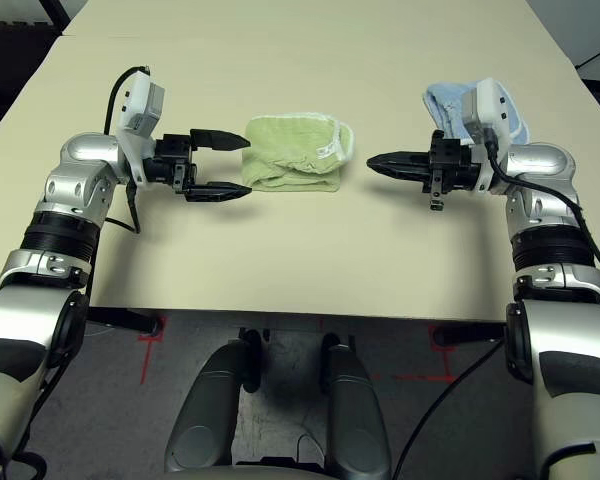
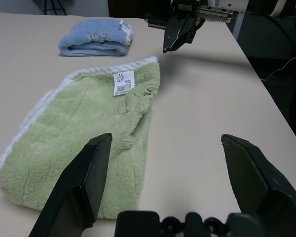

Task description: Fold the towel and set it aside.

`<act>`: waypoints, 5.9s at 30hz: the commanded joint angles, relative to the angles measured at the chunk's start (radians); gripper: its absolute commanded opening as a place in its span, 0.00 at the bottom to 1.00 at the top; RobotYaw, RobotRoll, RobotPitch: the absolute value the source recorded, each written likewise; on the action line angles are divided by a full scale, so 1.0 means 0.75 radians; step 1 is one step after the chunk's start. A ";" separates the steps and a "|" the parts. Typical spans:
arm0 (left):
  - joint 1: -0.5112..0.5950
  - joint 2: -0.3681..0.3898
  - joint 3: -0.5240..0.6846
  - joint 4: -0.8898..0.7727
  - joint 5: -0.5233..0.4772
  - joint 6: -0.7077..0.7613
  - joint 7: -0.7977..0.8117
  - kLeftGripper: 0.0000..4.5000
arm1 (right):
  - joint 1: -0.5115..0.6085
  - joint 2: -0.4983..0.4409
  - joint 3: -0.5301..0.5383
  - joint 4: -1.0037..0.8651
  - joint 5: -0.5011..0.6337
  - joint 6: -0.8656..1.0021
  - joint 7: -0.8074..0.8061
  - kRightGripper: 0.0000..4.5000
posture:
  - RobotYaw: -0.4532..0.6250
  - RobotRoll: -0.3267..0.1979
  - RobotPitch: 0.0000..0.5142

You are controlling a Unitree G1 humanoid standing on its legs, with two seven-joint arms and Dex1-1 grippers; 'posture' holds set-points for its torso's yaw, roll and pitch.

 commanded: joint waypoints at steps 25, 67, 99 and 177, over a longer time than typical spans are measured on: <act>-0.143 -0.111 0.048 0.158 0.058 0.011 0.099 0.00 | -0.107 0.196 0.052 -0.152 0.014 0.158 -0.153 0.00 | 0.46 0.62 0.48; -0.222 -0.208 0.009 0.647 0.350 -0.235 0.349 0.00 | -0.277 0.305 0.207 0.435 -0.397 -0.179 -0.610 0.00 | 0.46 0.62 0.49; -0.361 -0.285 0.243 0.721 0.280 -0.064 0.773 0.00 | -0.409 0.482 0.042 0.502 -0.304 0.016 -1.050 0.00 | 0.46 0.62 0.48; -0.252 -0.294 0.155 0.829 0.466 -0.059 0.994 0.00 | -0.339 0.533 0.087 0.691 -0.379 0.124 -1.192 0.00 | 0.46 0.62 0.50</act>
